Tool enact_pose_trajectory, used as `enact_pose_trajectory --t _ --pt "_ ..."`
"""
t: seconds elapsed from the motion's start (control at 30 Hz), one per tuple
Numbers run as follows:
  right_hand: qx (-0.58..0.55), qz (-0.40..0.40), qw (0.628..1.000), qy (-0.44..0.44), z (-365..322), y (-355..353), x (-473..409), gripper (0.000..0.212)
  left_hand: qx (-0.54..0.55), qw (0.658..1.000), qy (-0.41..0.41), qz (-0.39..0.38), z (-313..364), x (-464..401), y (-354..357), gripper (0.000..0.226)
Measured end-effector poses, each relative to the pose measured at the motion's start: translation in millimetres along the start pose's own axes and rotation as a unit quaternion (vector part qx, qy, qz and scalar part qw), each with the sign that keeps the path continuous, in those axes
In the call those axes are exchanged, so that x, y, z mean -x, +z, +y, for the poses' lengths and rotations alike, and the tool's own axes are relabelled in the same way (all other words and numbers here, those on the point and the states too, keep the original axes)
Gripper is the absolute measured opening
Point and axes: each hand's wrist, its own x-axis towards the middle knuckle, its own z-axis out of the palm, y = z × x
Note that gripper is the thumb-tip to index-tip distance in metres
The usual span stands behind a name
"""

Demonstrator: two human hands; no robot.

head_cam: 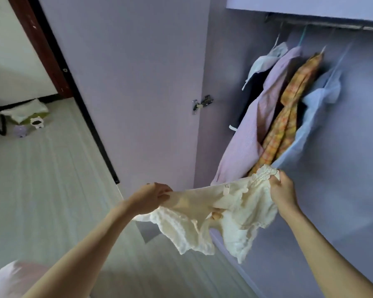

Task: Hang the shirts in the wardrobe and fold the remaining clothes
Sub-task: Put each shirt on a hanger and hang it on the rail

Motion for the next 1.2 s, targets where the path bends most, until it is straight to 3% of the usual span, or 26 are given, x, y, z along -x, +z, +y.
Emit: enact_pose_trajectory --t 0.07,0.17,0.3,0.47,0.57,0.63,0.77,0.83,0.9,1.0,1.2 --pt "0.001 0.049 0.999 0.020 14.2 -27.1 -3.7 0.019 0.038 0.999 0.012 -0.013 26.1 -23.9 11.1 0.014" --pt "-0.010 0.098 0.994 0.050 25.5 -59.4 -5.4 0.017 0.091 0.994 0.033 0.046 61.1 -53.9 18.9 0.013" --pt "0.014 0.162 0.983 0.083 34.2 -106.0 -13.3 0.023 0.134 0.975 0.140 0.111 131.7 -98.3 20.2 0.011" --pt "0.104 0.180 0.973 0.099 26.9 -158.9 -31.1 0.013 0.238 0.933 0.244 0.112 224.6 -151.0 23.2 0.009" --pt "0.086 0.231 0.966 0.081 12.1 -187.6 -42.9 0.024 0.254 0.914 0.304 0.090 273.0 -177.5 21.4 0.012" --pt "0.120 0.325 0.937 0.049 3.0 -209.5 -52.5 0.027 0.246 0.901 0.349 0.079 302.6 -191.6 20.1 0.013" --pt "0.317 0.469 0.821 0.076 0.3 -248.1 -64.9 0.038 0.252 0.875 0.409 0.065 339.3 -205.1 16.9 0.004" --pt "0.385 0.450 0.793 0.144 6.9 -263.1 -69.6 0.040 0.263 0.871 0.412 0.052 349.7 -211.2 17.6 0.003" --pt "0.402 0.418 0.792 0.188 13.1 -271.7 -72.8 0.037 0.273 0.868 0.412 0.042 353.7 -215.1 18.7 0.004" --pt "0.389 0.411 0.802 0.189 15.2 -272.4 -78.1 0.024 0.275 0.868 0.412 0.040 350.4 -219.6 19.3 0.004" --pt "0.345 0.427 0.822 0.155 10.6 -260.0 -85.8 0.022 0.273 0.875 0.399 0.038 337.2 -227.9 14.6 0.013"
